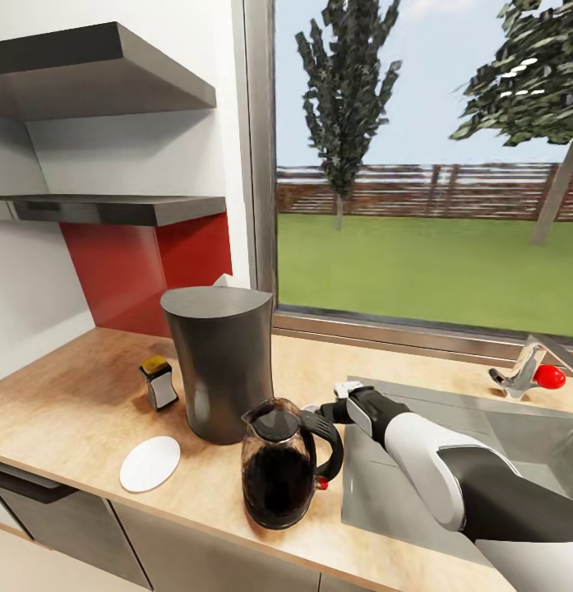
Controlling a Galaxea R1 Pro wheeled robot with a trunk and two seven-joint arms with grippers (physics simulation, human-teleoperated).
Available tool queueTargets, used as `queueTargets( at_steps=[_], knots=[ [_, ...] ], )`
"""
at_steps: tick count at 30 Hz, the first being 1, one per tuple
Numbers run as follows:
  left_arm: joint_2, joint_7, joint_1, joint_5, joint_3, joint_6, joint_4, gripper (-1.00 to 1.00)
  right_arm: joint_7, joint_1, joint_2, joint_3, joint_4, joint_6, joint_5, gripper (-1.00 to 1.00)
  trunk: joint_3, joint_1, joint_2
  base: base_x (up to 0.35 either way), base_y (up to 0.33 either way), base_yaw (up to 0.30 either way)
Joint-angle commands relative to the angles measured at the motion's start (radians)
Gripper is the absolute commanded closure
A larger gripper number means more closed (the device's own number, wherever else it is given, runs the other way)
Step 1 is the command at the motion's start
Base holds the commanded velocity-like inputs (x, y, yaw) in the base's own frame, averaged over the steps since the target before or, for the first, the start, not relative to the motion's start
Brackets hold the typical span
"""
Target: Set up a coffee station on the kitchen countertop: keep the coffee maker on the countertop, move the bottle of coffee from the kitchen shelf to the counter next to the coffee maker, place a paper coffee filter on top of the coffee maker, put the saucer next to the coffee maker with the coffee cup on the saucer, and place the electric kettle next to the coffee maker.
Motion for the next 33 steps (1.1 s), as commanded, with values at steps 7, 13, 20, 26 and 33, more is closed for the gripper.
queueTargets(
  at_steps=[7,13,20,26,33],
  knots=[
    [0.000,0.002,-0.001,0.000,0.004,0.000,0.000,-1.00,0.004,0.001,0.000,-0.001,0.010,0.001,0.007,-1.00,-0.002,0.001,-0.002,0.000,0.000,0.000],
    [0.000,0.002,-0.001,0.000,0.004,0.000,-0.001,-1.00,0.004,0.001,0.000,-0.001,0.012,0.001,0.007,-1.00,-0.002,0.001,-0.002,0.000,0.000,0.000],
    [0.000,0.002,-0.001,0.000,0.005,0.000,-0.001,-1.00,0.004,0.001,0.000,-0.001,0.013,0.001,0.007,-1.00,-0.002,0.001,-0.002,0.000,0.000,0.000],
    [0.000,0.002,-0.001,0.000,0.005,0.000,0.000,-1.00,0.005,0.004,0.000,-0.001,0.013,0.001,0.008,-1.00,-0.002,0.001,-0.002,0.000,0.000,0.000],
    [0.000,0.002,-0.001,0.000,0.006,0.000,0.000,-1.00,0.007,0.008,0.000,-0.001,0.013,0.001,0.008,-1.00,-0.002,0.001,-0.002,0.000,0.000,0.000]
  ],
)
